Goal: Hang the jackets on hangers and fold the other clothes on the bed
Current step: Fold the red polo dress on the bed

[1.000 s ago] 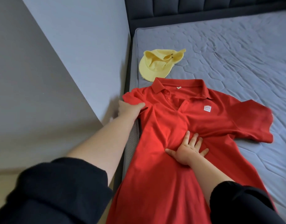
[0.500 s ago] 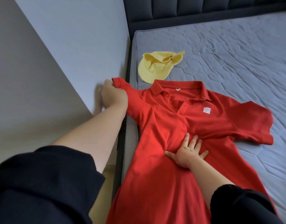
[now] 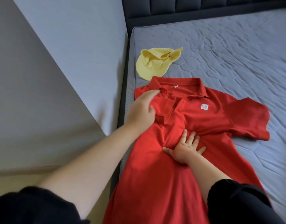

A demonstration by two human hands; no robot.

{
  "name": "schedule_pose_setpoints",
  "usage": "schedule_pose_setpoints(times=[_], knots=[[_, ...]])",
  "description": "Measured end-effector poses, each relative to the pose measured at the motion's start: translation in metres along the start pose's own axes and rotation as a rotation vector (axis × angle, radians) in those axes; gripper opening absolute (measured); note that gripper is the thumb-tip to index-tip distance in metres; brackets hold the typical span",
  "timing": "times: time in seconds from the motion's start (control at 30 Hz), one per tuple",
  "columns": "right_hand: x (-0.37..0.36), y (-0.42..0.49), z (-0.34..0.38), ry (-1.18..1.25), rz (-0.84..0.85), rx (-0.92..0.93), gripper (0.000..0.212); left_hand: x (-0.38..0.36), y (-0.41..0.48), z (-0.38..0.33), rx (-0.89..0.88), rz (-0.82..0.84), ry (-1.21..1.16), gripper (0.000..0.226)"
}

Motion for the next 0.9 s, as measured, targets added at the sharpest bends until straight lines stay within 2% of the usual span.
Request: schedule_pose_setpoints(times=[0.07, 0.1, 0.17, 0.2, 0.23, 0.3, 0.37, 0.43, 0.53, 0.6, 0.63, 0.7, 0.8, 0.83, 0.9], knots=[[0.000, 0.000, 0.001, -0.006, -0.003, -0.004, 0.130, 0.001, -0.015, 0.029, 0.198, -0.154, -0.022, 0.058], [0.001, 0.000, 0.001, -0.009, -0.004, -0.007, 0.130, -0.005, -0.021, 0.044, 0.335, -0.145, -0.022, 0.065], [0.002, 0.000, 0.002, -0.015, -0.006, -0.015, 0.130, -0.023, -0.033, 0.067, 0.546, -0.018, 0.115, 0.078], [0.001, 0.000, 0.002, -0.021, -0.007, -0.017, 0.130, -0.029, -0.037, 0.076, 0.598, 0.028, 0.181, 0.073], [0.001, 0.001, 0.002, -0.027, -0.009, -0.019, 0.130, -0.031, -0.038, 0.082, 0.624, 0.030, 0.208, 0.057], [0.001, 0.001, 0.002, -0.038, -0.011, -0.025, 0.130, -0.023, -0.039, 0.086, 0.648, -0.071, 0.182, 0.011], [0.001, 0.001, 0.002, -0.052, -0.014, -0.034, 0.129, -0.015, -0.041, 0.091, 0.620, -0.180, 0.163, 0.021], [0.001, 0.002, 0.002, -0.062, -0.019, -0.044, 0.127, -0.010, -0.052, 0.097, 0.656, -0.272, 0.064, 0.020], [0.000, 0.003, 0.002, -0.071, -0.027, -0.057, 0.126, -0.015, -0.070, 0.118, 0.911, -0.325, -0.331, 0.015], [0.000, 0.004, 0.002, -0.082, -0.038, -0.068, 0.126, -0.024, -0.073, 0.128, 1.045, -0.231, -0.581, 0.012], [0.001, 0.004, 0.002, -0.089, -0.046, -0.076, 0.125, -0.027, -0.074, 0.128, 1.065, -0.141, -0.618, 0.016], [0.002, 0.001, 0.006, -0.104, -0.081, -0.088, 0.123, -0.028, -0.078, 0.125, 1.022, 0.036, -0.431, 0.028], [0.006, -0.012, 0.015, -0.166, -0.174, -0.081, 0.116, -0.026, -0.094, 0.117, 0.818, 0.229, 0.181, 0.034], [0.007, -0.018, 0.018, -0.188, -0.197, -0.068, 0.111, -0.022, -0.101, 0.114, 0.777, 0.221, 0.240, 0.035], [0.006, -0.034, 0.021, -0.213, -0.211, -0.015, 0.096, -0.012, -0.115, 0.117, 0.806, 0.128, 0.102, 0.038]])
Point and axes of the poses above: each hand's wrist, its own y-axis towards the middle knuckle, its own x-axis out of the back of the hand, z = x × y, the point moved 5 cm from there along y, towards the middle knuckle, and after that the axes turned 13 degrees about x, right-handed, at the moved point
